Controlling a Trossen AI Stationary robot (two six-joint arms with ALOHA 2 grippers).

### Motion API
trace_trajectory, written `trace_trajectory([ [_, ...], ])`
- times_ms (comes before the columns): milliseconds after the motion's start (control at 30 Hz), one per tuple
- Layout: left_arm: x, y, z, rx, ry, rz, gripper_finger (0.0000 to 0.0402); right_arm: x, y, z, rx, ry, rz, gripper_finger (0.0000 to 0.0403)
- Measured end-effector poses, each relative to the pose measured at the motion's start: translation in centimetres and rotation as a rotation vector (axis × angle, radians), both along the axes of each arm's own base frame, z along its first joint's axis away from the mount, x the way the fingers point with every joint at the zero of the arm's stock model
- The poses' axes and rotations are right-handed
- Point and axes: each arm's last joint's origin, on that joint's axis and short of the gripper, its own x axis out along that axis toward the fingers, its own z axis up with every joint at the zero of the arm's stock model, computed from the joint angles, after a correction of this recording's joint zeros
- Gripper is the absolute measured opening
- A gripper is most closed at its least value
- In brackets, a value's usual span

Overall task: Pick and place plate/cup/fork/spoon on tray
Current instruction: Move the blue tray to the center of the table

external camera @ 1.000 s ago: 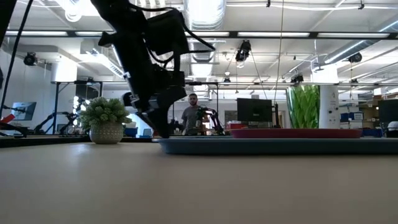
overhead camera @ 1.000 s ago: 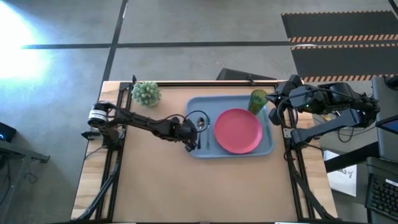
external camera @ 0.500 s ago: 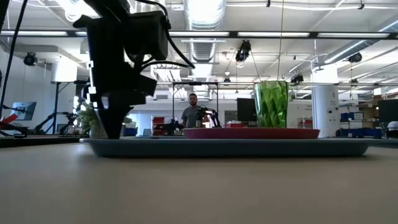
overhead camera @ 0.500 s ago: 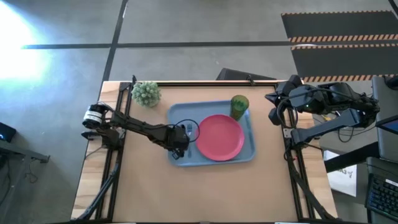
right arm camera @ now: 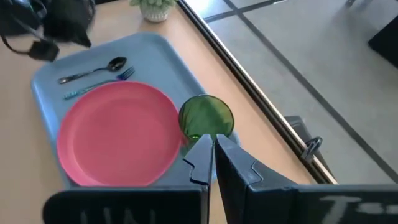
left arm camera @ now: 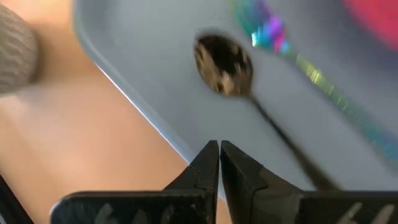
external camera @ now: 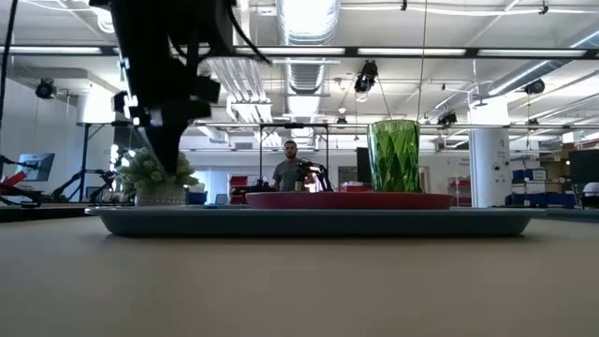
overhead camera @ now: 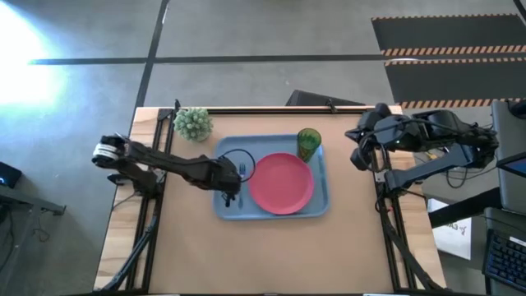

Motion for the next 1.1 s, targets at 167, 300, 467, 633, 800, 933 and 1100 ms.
trace_trajectory([
  [167,-1.2,0.3,3.2,0.052,-0.151,0.036,0.0,0.6,0.2,-1.0,0.096,0.019,-0.003,0.0009],
  [300,-2.5,0.6,5.1,0.088,-0.233,0.05,0.0,1.9,0.8,-4.1,0.206,0.118,0.001,0.0009],
  [467,-3.7,0.9,6.0,0.131,-0.256,0.061,0.0,3.7,2.3,-10.4,0.334,0.259,0.002,0.0009],
  [633,-3.9,0.9,6.0,0.131,-0.26,0.061,0.0,5.3,4.3,-16.1,0.46,0.253,0.072,0.0009],
  [800,-3.7,0.9,5.7,0.132,-0.249,0.06,0.0,6.2,5.8,-19.7,0.539,0.148,0.112,0.0009],
  [933,-3.8,0.9,5.7,0.134,-0.25,0.061,0.0,6.4,6.5,-21.4,0.577,0.131,0.094,0.0009],
  [1100,-3.8,0.9,5.8,0.135,-0.254,0.061,0.0,6.1,7.1,-23.0,0.582,0.201,0.065,0.0009],
])
